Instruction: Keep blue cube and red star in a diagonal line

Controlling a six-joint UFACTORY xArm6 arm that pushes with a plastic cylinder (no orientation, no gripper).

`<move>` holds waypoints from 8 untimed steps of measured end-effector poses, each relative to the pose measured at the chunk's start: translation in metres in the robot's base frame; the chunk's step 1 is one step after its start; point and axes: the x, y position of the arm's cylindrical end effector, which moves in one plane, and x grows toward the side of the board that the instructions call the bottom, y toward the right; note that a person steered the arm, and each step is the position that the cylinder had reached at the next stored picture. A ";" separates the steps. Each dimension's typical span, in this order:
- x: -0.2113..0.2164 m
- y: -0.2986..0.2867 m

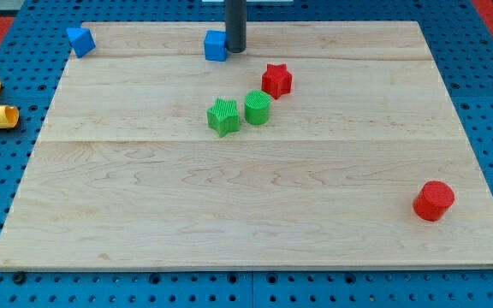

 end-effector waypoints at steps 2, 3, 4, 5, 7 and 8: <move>-0.018 -0.121; -0.017 -0.146; 0.009 -0.037; 0.031 0.084; 0.071 0.159; 0.069 0.104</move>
